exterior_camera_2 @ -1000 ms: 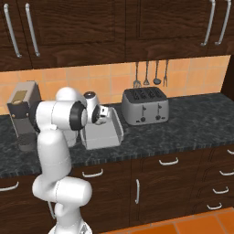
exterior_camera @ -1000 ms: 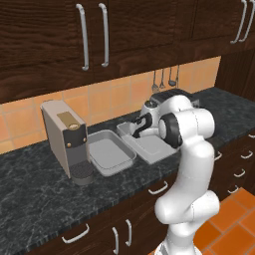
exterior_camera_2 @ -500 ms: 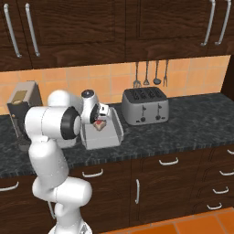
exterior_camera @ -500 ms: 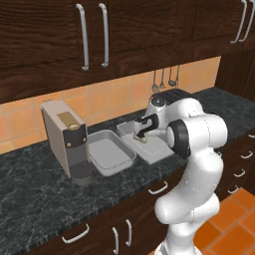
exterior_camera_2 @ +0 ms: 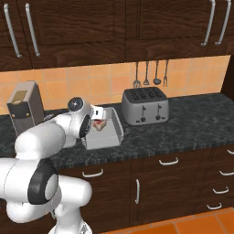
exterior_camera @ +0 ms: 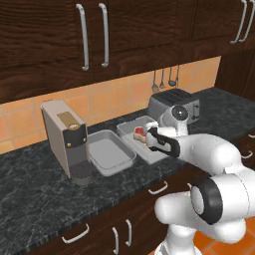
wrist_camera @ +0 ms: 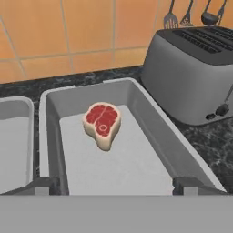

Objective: Place one garlic and one steak in each tupperware on the nearby counter, to pack two identical lunches.

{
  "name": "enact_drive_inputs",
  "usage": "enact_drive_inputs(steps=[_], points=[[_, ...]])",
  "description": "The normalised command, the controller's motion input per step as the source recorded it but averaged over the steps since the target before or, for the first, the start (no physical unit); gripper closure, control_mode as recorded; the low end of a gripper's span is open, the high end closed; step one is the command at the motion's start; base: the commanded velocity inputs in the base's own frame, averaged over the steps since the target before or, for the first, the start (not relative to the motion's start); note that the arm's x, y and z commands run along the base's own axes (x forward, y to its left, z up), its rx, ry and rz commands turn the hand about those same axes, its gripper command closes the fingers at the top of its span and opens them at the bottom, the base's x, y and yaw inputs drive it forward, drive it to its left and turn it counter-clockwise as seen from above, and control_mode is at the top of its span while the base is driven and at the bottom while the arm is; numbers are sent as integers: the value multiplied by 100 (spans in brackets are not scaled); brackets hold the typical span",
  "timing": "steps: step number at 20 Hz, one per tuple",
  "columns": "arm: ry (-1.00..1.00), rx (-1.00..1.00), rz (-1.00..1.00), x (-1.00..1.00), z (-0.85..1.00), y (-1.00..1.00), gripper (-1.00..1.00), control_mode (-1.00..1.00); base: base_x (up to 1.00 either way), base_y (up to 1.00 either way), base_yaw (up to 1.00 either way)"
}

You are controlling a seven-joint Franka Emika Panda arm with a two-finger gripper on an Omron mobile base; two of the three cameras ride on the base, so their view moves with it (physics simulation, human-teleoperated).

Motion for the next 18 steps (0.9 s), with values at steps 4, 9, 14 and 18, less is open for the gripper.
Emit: enact_drive_inputs(steps=[4, 9, 14, 18], points=[[-11, 0, 0, -94, 100, 0, -100, -100, 0, 0, 0], [-1, 0, 0, -100, 92, 0, -100, -100, 0, 0, 0], [30, 0, 0, -99, 16, -5, -100, -100, 0, 0, 0], [34, 0, 0, -97, 2, -9, -100, -100, 0, 0, 0]])
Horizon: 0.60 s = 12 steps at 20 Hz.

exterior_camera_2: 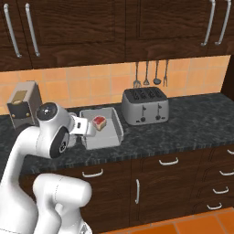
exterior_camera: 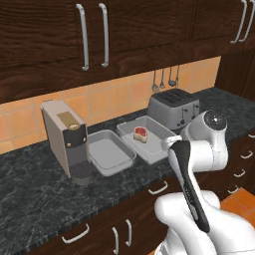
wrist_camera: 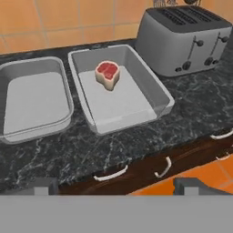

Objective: Place one garlic and one steak in each tupperware on the nearby counter, to pack two identical lunches.

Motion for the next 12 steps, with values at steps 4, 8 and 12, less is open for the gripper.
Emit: enact_drive_inputs(steps=[4, 8, 12], points=[[15, 0, 0, -74, 32, -13, -100, -100, 0, 0, 0], [3, -1, 0, -22, 11, 0, -100, -100, 0, 0, 0], [0, 0, 0, 0, 0, 0, -100, 100, -67, -29, -12]])
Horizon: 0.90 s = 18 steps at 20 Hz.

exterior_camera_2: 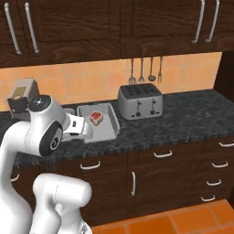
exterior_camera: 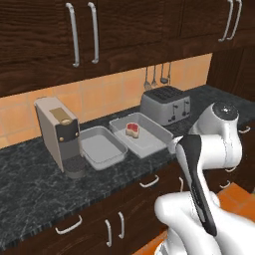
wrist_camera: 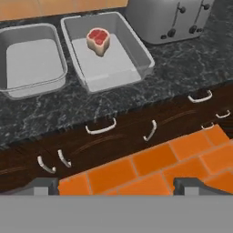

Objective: Place one garlic and one steak in each tupperware on the nearby counter, to pack two identical lunches.

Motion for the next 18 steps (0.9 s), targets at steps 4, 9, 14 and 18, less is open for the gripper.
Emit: enact_drive_inputs(steps=[4, 9, 14, 18], points=[[0, 0, 0, 0, 0, 0, -100, 100, -48, -99, -18], [0, 0, 0, 0, 0, 0, -100, 100, 12, -100, -21], [0, 0, 0, 0, 0, 0, -100, 100, 24, -100, -18], [0, 0, 0, 0, 0, 0, -100, 100, 1, -100, -27]])
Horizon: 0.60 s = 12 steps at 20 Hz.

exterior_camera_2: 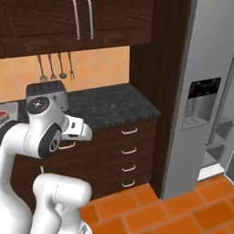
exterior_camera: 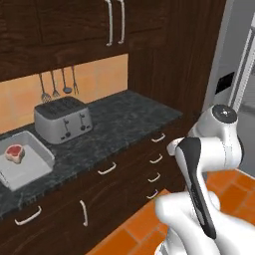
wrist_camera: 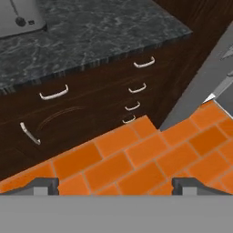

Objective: Place one garlic and one steak in each tupperware on the nearby counter, to pack two identical lunches.

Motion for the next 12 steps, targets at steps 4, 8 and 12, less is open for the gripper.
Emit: enact_drive_inputs(steps=[4, 8, 12], points=[[0, 0, 0, 0, 0, 0, -100, 100, 8, -100, -27], [0, 0, 0, 0, 0, 0, -100, 100, 31, -100, -19], [0, 0, 0, 0, 0, 0, -100, 100, 51, -100, -12]])
